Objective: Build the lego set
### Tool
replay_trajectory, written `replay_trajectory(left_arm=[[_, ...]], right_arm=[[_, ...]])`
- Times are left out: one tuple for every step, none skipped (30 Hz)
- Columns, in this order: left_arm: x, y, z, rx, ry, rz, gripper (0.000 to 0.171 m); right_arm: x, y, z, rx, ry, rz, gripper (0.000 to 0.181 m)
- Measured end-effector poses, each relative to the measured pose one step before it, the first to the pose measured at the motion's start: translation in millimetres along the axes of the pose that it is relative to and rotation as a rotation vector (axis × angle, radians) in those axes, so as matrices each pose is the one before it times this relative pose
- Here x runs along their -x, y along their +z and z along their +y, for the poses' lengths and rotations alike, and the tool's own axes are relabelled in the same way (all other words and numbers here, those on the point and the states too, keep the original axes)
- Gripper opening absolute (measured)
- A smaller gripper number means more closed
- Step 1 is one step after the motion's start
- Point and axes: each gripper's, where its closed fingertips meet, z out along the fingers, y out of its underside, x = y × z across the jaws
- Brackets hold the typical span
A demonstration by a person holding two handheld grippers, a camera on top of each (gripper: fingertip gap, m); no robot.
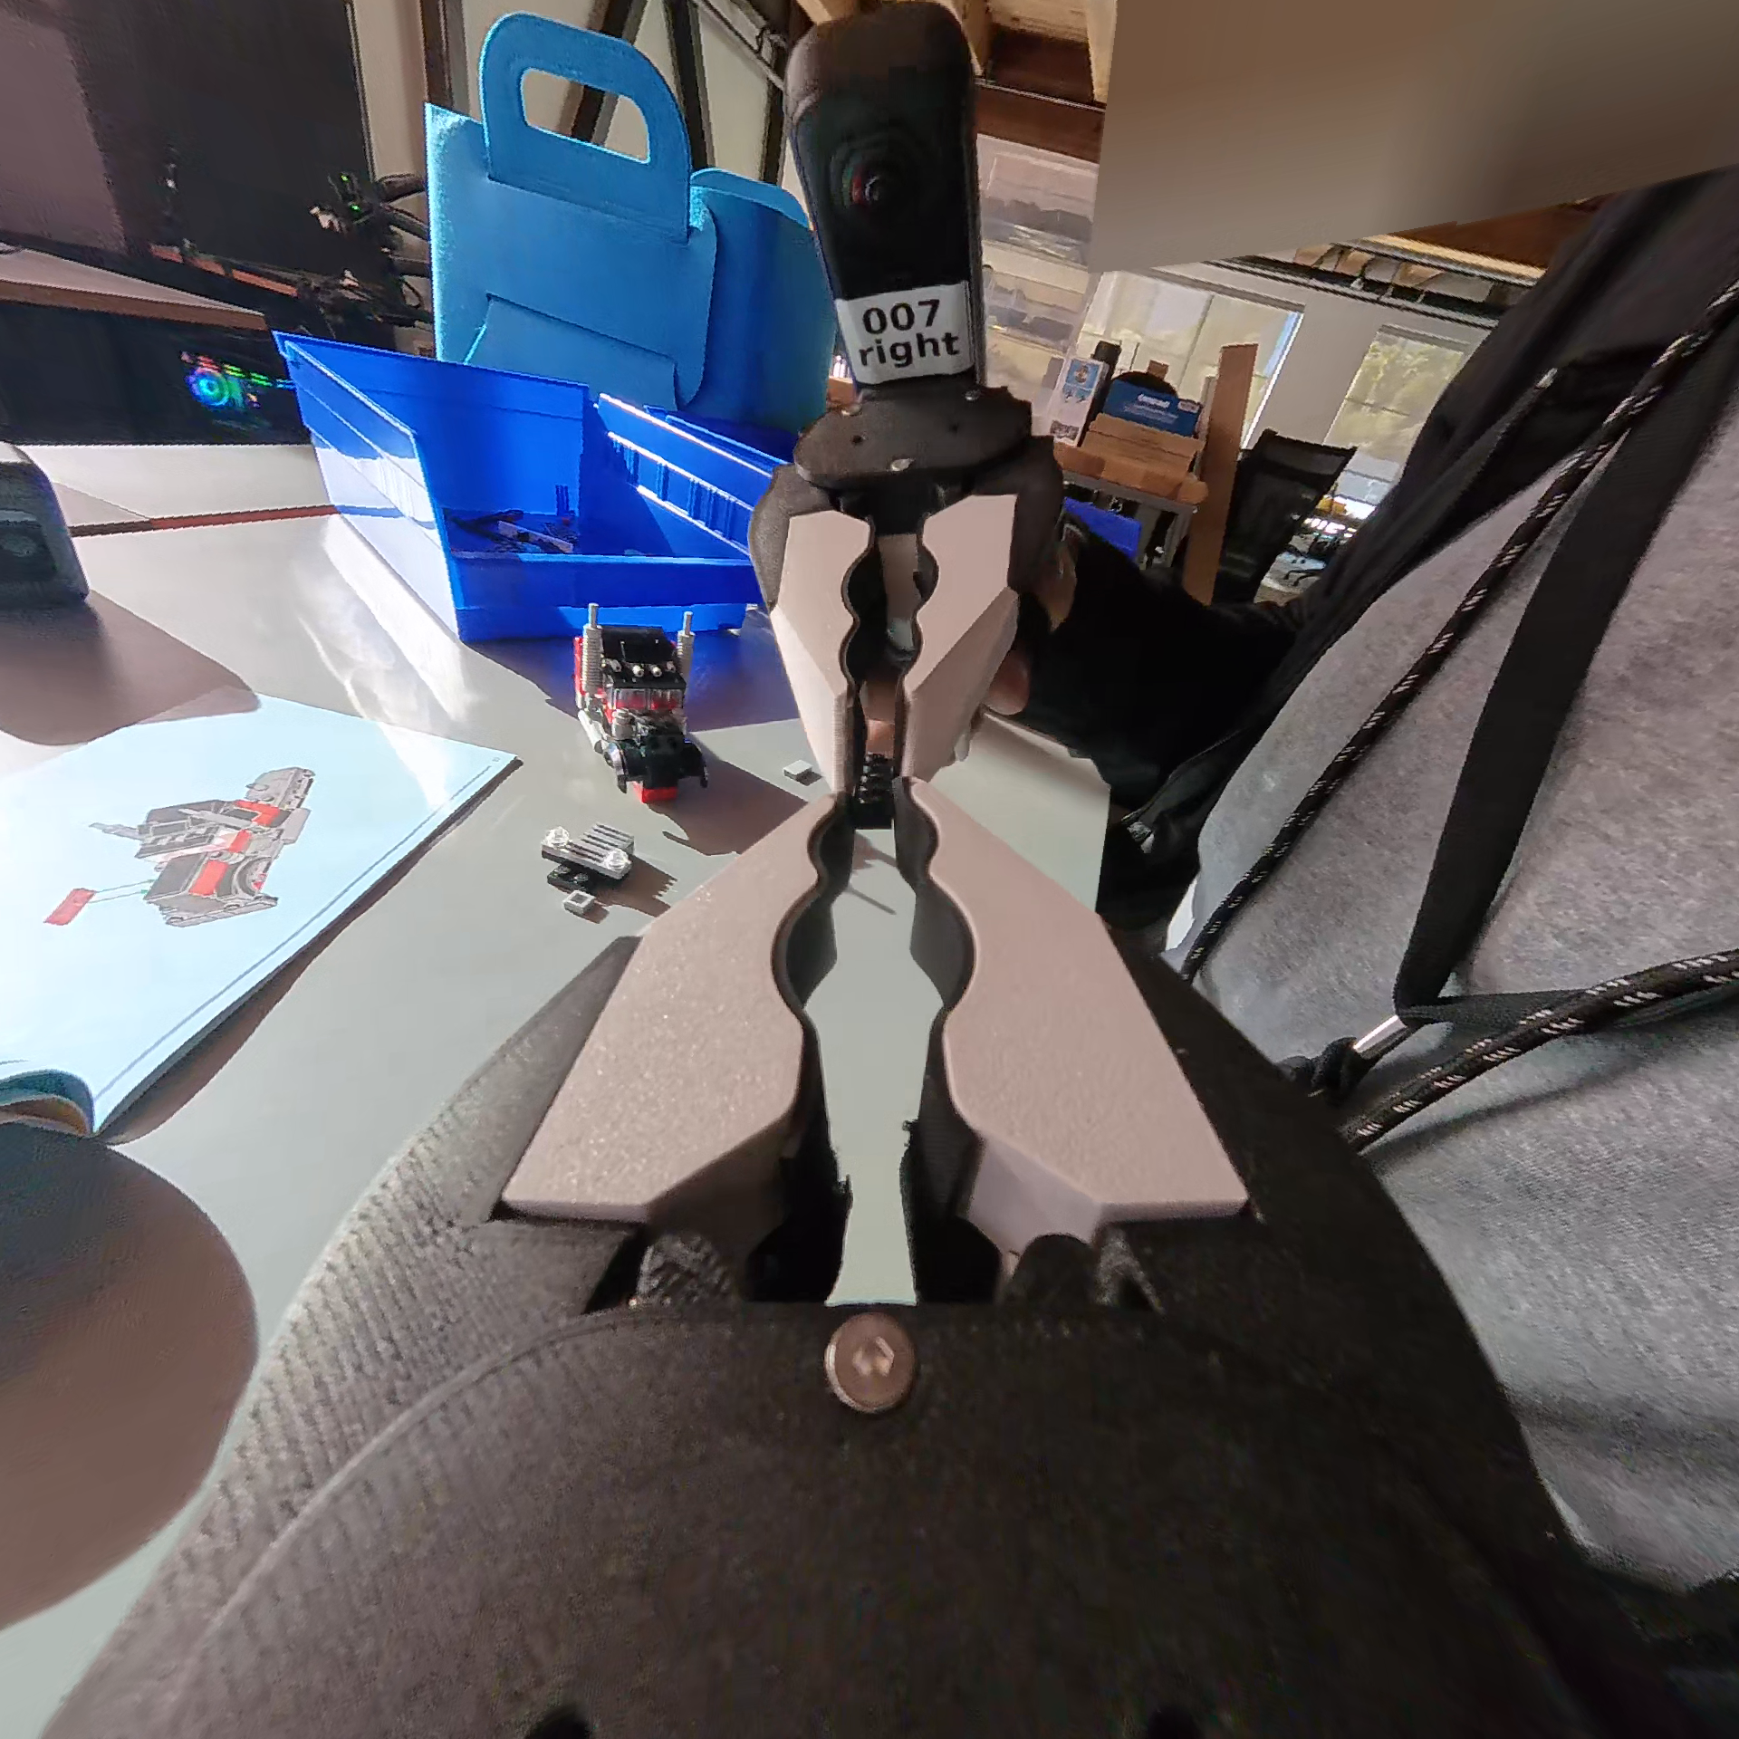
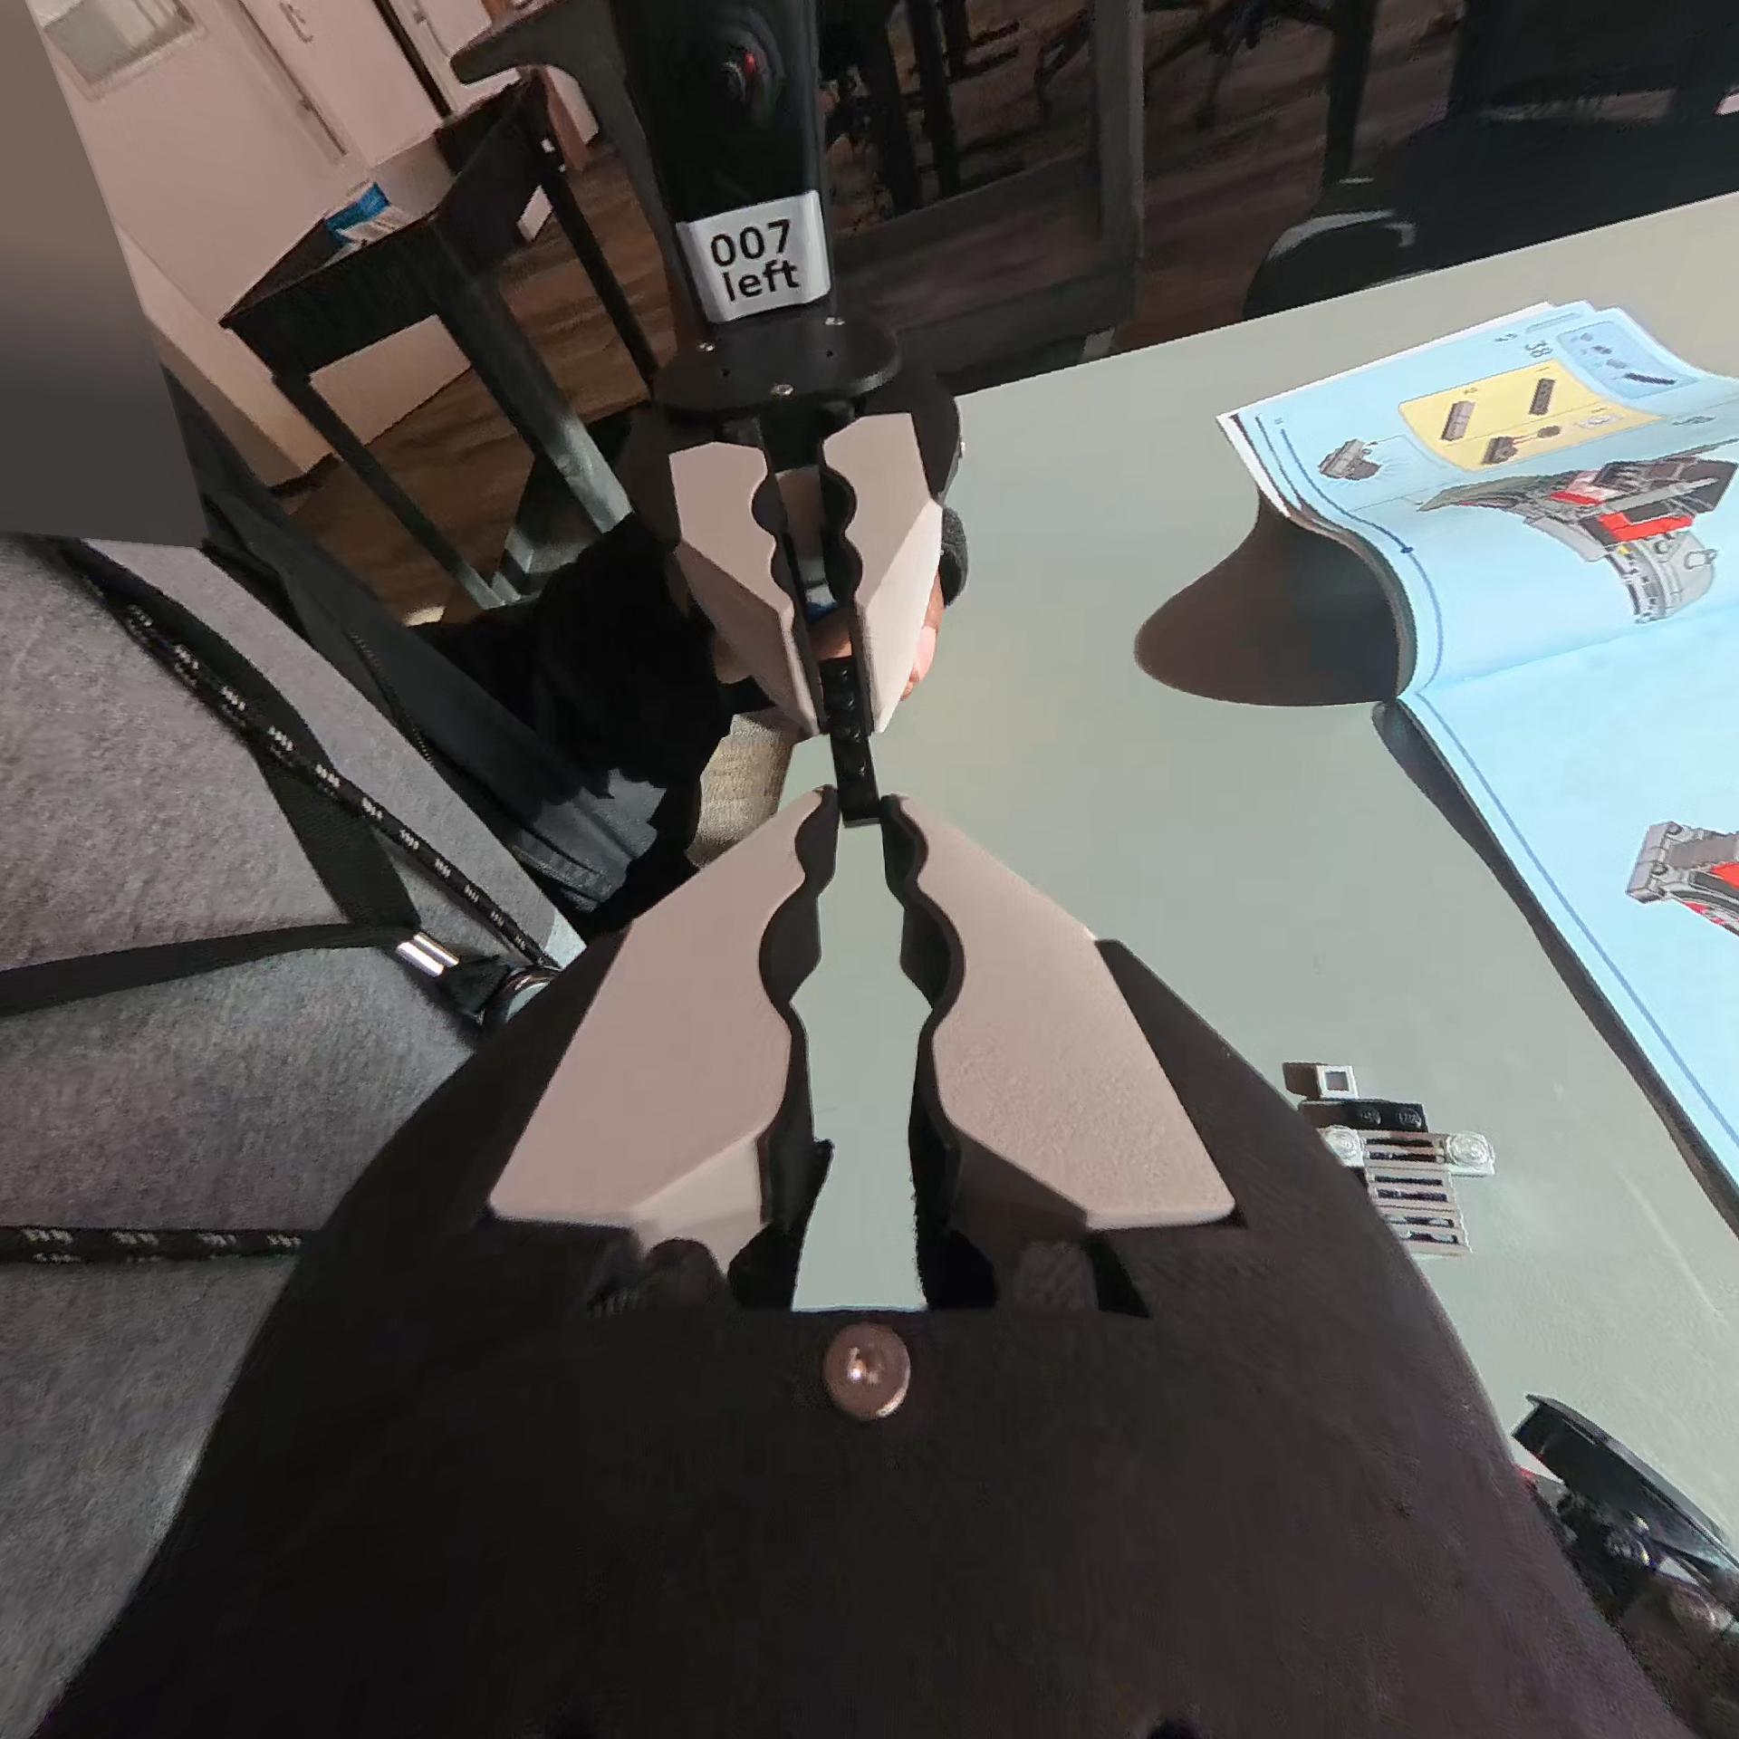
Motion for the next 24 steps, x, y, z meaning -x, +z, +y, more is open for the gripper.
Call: replay_trajectory(left_arm=[[1.59, -0.21, -0.22, -0.00031, 0.0028, -0.0107, 0.009], [2.2, -0.54, -0.52, -0.00326, 0.001, -0.0124, 0.009], [2.15, -1.06, -0.84, -0.00475, -0.0004, -0.012, 0.009], [2.57, -1.24, -0.95, -0.00622, 0.0002, -0.0143, 0.009], [2.68, -1.46, -0.92, -0.00582, -0.0005, -0.0146, 0.009], [2.61, -1.33, -0.88, -0.00552, -0.0011, -0.0143, 0.009], [2.91, -1.18, -1.04, -0.00646, -0.0011, -0.0158, 0.009], [2.86, -0.97, -0.92, -0.00636, -0.0023, -0.0164, 0.009], [2.86, -0.69, -0.77, -0.00576, -0.0039, -0.0163, 0.009], [2.63, -0.55, -0.88, -0.00642, -0.0054, -0.0149, 0.009], [2.61, -0.48, -0.75, -0.00597, -0.0061, -0.0144, 0.009], [2.1, -0.3, -0.64, -0.00472, -0.0049, -0.0117, 0.009], [1.92, 0.03, -0.54, -0.00343, -0.0033, -0.0103, 0.009], [2.05, 0.48, -0.41, -0.00286, -0.0028, -0.0096, 0.009], [1.96, 0.95, -0.46, -0.00285, -0.0017, -0.01, 0.008], [2.06, 1.65, -0.35, -0.00135, -0.0014, -0.0107, 0.009], [2.12, 2.11, -0.15, -0.00071, -0.0014, -0.0115, 0.008], [2.55, 2.43, -0.4, -0.00212, -0.0032, -0.014, 0.009], [2.58, 2.3, -0.76, -0.00531, -0.0038, -0.0143, 0.008], [2.41, 2.18, -1.42, -0.01037, -0.0039, -0.0143, 0.008], [2.48, 1.68, -2.4, -0.01744, -0.0038, -0.0152, 0.008], [1.7, 1.33, -2.45, -0.01939, -0.0049, -0.0107, 0.008], [0.88, 0.92, -2.22, -0.01862, -0.0055, -0.0061, 0.009], [0.55, 0.56, -1.98, -0.01675, -0.0048, -0.0034, 0.009]], right_arm=[[-1.46, -0.78, 0.2, -0.0079, 0.0052, 0.0133, 0.011], [-1.82, -1.9, 0.58, -0.0071, 0.0057, 0.017, 0.012], [-2.71, -2.27, 0.62, -0.0068, 0.0047, 0.0198, 0.016], [-2.62, -3.29, 0.37, -0.0096, 0.0055, 0.0206, 0.018], [-2.72, -4.48, 0.25, -0.0108, 0.0064, 0.0209, 0.019], [-3.51, -5.4, 0.68, -0.0108, 0.0056, 0.0273, 0.021], [-4.72, -6.21, 2.05, -0.0111, 0.0034, 0.0338, 0.022], [-5.98, -7.26, 2.61, -0.0089, 0.0029, 0.0428, 0.023], [-8.03, -9.11, 3.71, -0.0054, 0.001, 0.0546, 0.024], [-8.77, -9.52, 4.6, -0.0048, 0.0015, 0.0567, 0.025], [-9.78, -11.45, 5.39, -0.0074, 0.0032, 0.061, 0.026], [-7.96, -8.67, 3.47, -0.0113, 0.0045, 0.0668, 0.026], [-9.17, -11.01, 5.94, -0.0057, 0.009, 0.0566, 0.026], [-9.67, -10.84, 7.36, 0.0011, 0.0114, 0.0531, 0.026], [-10.07, -9.84, 7.98, 0.0055, 0.0081, 0.0555, 0.026], [-10.11, -6.69, 7.8, 0.0107, 0.0038, 0.0513, 0.026], [-8.22, -6.99, 8.85, 0.0155, 0.0065, 0.0413, 0.026], [-6.43, -5.67, 9.4, 0.022, 0.0135, 0.0263, 0.026], [-5.89, -4.13, 8.82, 0.0212, 0.0158, 0.0203, 0.026], [-5.01, -2.59, 7.17, 0.0151, 0.0145, 0.0179, 0.026], [-4.36, -1.05, 6.39, 0.0135, 0.0125, 0.0144, 0.026], [-3.65, -0.08, 6.7, 0.0137, 0.0084, 0.0094, 0.026], [-3.22, 1.45, 5.67, 0.0136, 0.0079, 0.0051, 0.026], [-2.53, 0.61, 2.82, 0.0133, 0.0073, 0.0021, 0.026]])
